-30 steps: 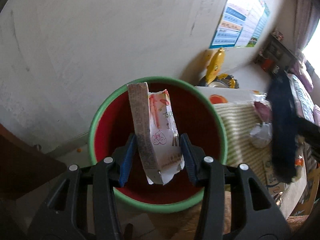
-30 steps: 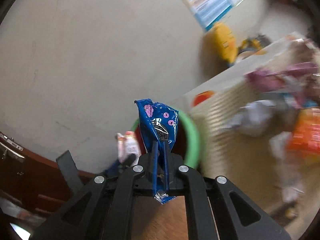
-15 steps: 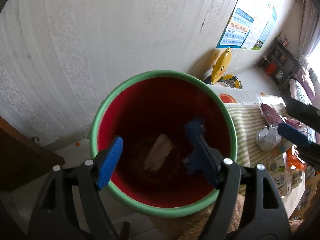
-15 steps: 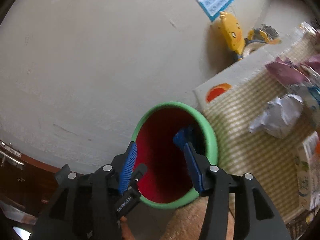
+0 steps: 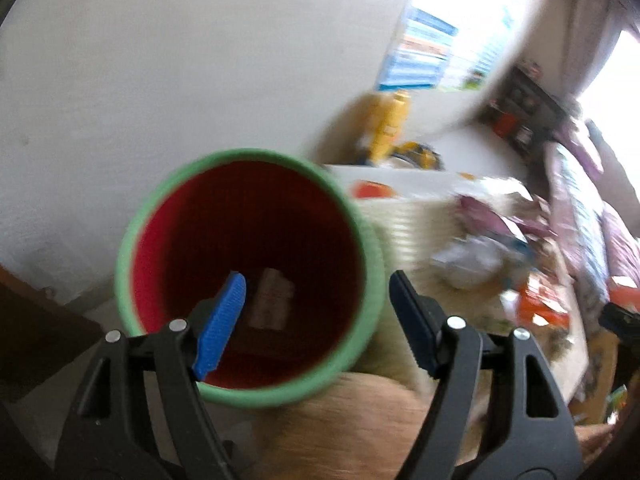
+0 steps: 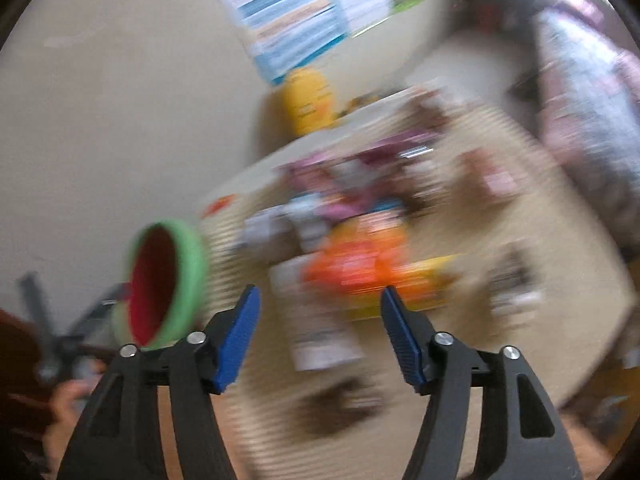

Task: Collect trash
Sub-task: 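Grasp the white milk carton with the left tool while the right tool grasps the crumpled paper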

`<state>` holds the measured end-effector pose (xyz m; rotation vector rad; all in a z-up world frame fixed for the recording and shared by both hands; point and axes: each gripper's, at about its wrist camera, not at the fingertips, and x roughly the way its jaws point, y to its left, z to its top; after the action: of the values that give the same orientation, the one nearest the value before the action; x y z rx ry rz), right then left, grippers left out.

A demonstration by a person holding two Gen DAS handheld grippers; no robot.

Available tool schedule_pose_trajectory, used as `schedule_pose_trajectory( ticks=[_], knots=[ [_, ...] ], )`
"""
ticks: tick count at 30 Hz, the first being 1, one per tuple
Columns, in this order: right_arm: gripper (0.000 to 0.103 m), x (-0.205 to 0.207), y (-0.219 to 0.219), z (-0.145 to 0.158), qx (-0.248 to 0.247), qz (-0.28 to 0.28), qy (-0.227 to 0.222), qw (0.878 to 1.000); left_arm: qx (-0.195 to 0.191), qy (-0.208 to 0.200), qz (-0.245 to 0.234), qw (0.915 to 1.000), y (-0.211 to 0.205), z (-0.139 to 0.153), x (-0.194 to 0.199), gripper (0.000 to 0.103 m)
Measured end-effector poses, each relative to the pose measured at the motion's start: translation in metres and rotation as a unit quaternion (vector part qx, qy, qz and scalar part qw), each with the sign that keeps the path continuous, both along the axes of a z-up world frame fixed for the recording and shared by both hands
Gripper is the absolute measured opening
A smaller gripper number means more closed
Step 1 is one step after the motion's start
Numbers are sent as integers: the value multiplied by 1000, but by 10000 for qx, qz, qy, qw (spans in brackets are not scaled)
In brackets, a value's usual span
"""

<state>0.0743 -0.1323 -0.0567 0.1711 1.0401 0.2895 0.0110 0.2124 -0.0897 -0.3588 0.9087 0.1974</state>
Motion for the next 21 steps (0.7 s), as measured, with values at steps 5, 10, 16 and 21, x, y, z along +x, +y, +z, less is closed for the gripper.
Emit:
schedule_pose_trajectory(
  ticks=[5, 10, 16, 21],
  knots=[
    [64, 11, -67, -27, 239, -1010, 239, 9943, -596, 351, -1101, 9915, -83, -11, 24, 72],
    [65, 13, -91, -41, 706, -1348, 673, 9861, -397, 790, -1803, 9796, -164, -33, 48, 72],
    [68, 7, -104, -31, 953, -1516, 642, 9817, -154, 1177, -1852, 9755, -207, -62, 72, 72],
    [71, 18, -116, -49, 882, -1791, 894, 9758, -53, 1284, -2000, 9713, -219, -71, 77, 55]
  ],
)
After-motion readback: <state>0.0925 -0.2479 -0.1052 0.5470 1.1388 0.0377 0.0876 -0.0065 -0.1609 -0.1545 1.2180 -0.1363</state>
